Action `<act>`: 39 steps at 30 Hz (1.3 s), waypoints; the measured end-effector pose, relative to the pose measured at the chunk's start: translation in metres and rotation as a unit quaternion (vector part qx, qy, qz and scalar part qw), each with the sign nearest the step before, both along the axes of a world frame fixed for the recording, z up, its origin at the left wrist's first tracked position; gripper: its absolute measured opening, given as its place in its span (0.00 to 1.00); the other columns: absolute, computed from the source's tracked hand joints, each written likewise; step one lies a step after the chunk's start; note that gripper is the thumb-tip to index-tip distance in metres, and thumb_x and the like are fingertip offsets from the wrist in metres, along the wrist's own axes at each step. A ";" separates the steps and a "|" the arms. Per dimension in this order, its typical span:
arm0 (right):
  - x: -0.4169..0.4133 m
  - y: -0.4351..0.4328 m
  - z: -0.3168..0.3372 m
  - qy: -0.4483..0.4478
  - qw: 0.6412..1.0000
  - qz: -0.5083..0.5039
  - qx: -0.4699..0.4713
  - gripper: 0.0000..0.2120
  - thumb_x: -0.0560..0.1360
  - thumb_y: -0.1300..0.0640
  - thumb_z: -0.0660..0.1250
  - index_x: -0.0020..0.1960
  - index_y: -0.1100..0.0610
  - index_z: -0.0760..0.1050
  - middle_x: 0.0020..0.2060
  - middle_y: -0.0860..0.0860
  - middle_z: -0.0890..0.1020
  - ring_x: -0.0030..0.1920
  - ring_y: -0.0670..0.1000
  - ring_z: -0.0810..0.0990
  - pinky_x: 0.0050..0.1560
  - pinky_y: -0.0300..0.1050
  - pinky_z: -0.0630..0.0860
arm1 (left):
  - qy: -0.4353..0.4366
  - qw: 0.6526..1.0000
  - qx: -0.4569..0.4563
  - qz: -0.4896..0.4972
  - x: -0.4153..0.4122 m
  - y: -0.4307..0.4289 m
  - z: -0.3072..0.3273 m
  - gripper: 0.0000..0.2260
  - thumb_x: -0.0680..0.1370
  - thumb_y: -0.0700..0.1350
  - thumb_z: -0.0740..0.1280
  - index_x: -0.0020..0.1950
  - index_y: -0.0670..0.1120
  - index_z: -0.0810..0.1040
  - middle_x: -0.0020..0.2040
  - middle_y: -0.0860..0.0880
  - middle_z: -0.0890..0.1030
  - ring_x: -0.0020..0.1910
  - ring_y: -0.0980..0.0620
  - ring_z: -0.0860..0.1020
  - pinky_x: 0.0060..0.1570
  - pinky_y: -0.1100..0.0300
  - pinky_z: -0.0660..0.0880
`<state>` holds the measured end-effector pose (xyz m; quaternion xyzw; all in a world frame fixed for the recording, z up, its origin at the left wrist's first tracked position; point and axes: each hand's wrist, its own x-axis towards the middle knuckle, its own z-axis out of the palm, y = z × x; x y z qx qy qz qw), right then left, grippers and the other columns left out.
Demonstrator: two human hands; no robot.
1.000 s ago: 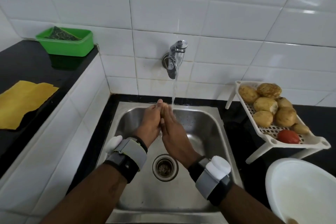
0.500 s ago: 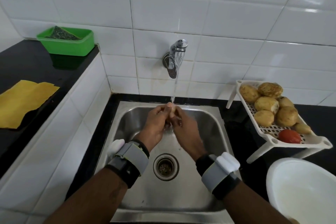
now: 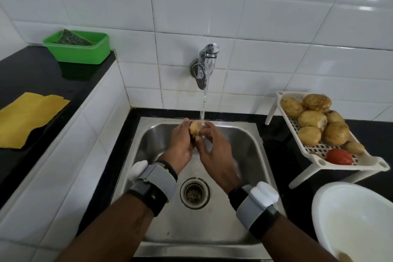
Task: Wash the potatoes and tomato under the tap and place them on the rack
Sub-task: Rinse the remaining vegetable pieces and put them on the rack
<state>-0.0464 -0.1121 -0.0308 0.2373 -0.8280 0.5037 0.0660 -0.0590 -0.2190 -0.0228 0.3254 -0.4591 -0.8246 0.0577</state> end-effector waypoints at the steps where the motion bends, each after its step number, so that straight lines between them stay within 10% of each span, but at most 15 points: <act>1: 0.003 0.000 0.001 -0.001 1.000 0.016 -0.002 0.10 0.81 0.61 0.62 0.61 0.61 0.74 0.55 0.45 0.77 0.57 0.29 0.72 0.54 0.19 0.62 | -0.007 1.000 -0.003 -0.006 0.001 0.002 0.002 0.15 0.83 0.49 0.59 0.53 0.39 0.80 0.43 0.42 0.82 0.41 0.48 0.80 0.42 0.57 0.79; 4: 0.002 -0.006 -0.004 -0.076 0.996 0.045 0.022 0.23 0.84 0.49 0.52 0.76 0.57 0.62 0.72 0.55 0.70 0.72 0.46 0.68 0.73 0.40 0.62 | 0.000 0.999 -0.018 -0.031 0.005 0.010 0.005 0.16 0.83 0.49 0.59 0.53 0.39 0.81 0.43 0.43 0.83 0.43 0.48 0.82 0.46 0.56 0.79; 8: -0.026 -0.013 0.002 -0.161 0.987 -0.004 -0.005 0.23 0.83 0.43 0.49 0.62 0.57 0.74 0.53 0.55 0.82 0.55 0.51 0.81 0.61 0.57 0.76 | 0.032 0.994 -0.078 -0.072 0.010 0.017 0.004 0.14 0.83 0.48 0.58 0.51 0.43 0.81 0.45 0.43 0.84 0.45 0.48 0.83 0.45 0.55 0.79; 11: -0.029 -0.010 0.011 -0.156 0.988 0.005 0.006 0.19 0.85 0.49 0.50 0.55 0.58 0.75 0.47 0.54 0.83 0.49 0.50 0.81 0.57 0.56 0.77 | 0.035 0.993 -0.093 -0.069 0.012 0.018 0.006 0.14 0.83 0.49 0.59 0.50 0.43 0.80 0.44 0.45 0.84 0.43 0.50 0.82 0.42 0.58 0.80; 16: -0.007 -0.012 -0.001 -0.035 0.992 0.100 0.071 0.21 0.85 0.49 0.48 0.74 0.54 0.65 0.71 0.54 0.72 0.71 0.49 0.69 0.73 0.46 0.65 | 0.019 0.997 -0.063 -0.044 0.004 -0.005 0.016 0.14 0.83 0.49 0.59 0.52 0.43 0.80 0.47 0.42 0.84 0.46 0.48 0.83 0.48 0.54 0.79; 22: -0.038 -0.013 0.012 -0.168 0.985 0.021 0.028 0.16 0.84 0.53 0.52 0.48 0.59 0.75 0.46 0.54 0.82 0.45 0.46 0.77 0.50 0.42 0.72 | 0.024 0.990 -0.112 -0.079 0.017 0.024 0.008 0.14 0.84 0.45 0.57 0.56 0.41 0.81 0.46 0.43 0.84 0.45 0.48 0.83 0.41 0.57 0.79; 27: -0.009 -0.016 0.000 -0.043 0.991 0.107 0.074 0.21 0.85 0.48 0.46 0.71 0.55 0.68 0.69 0.49 0.72 0.69 0.49 0.71 0.71 0.44 0.67 | 0.018 0.997 -0.073 -0.023 0.007 -0.001 0.014 0.14 0.83 0.47 0.58 0.55 0.40 0.80 0.48 0.43 0.83 0.49 0.47 0.82 0.47 0.55 0.79; 32: -0.037 -0.012 0.014 -0.186 0.981 0.028 -0.040 0.15 0.83 0.52 0.53 0.43 0.55 0.74 0.40 0.51 0.79 0.41 0.48 0.77 0.47 0.46 0.74 | 0.041 0.994 -0.060 -0.078 0.017 0.023 0.016 0.13 0.84 0.44 0.57 0.55 0.39 0.79 0.46 0.42 0.83 0.42 0.50 0.83 0.36 0.59 0.79; 35: -0.029 -0.008 0.021 -0.188 0.980 0.061 -0.027 0.14 0.84 0.49 0.54 0.56 0.53 0.76 0.46 0.45 0.81 0.46 0.40 0.80 0.47 0.31 0.74 | 0.062 0.998 -0.009 -0.011 0.010 0.016 0.018 0.11 0.83 0.42 0.58 0.58 0.40 0.78 0.50 0.42 0.82 0.47 0.49 0.82 0.38 0.60 0.79; 39: -0.022 -0.003 0.005 -0.046 0.994 0.050 0.084 0.15 0.82 0.58 0.58 0.68 0.56 0.70 0.51 0.52 0.82 0.49 0.48 0.81 0.48 0.36 0.76 | 0.072 0.996 -0.040 -0.046 0.010 0.006 0.017 0.11 0.83 0.46 0.59 0.54 0.44 0.79 0.41 0.47 0.80 0.41 0.52 0.78 0.42 0.59 0.75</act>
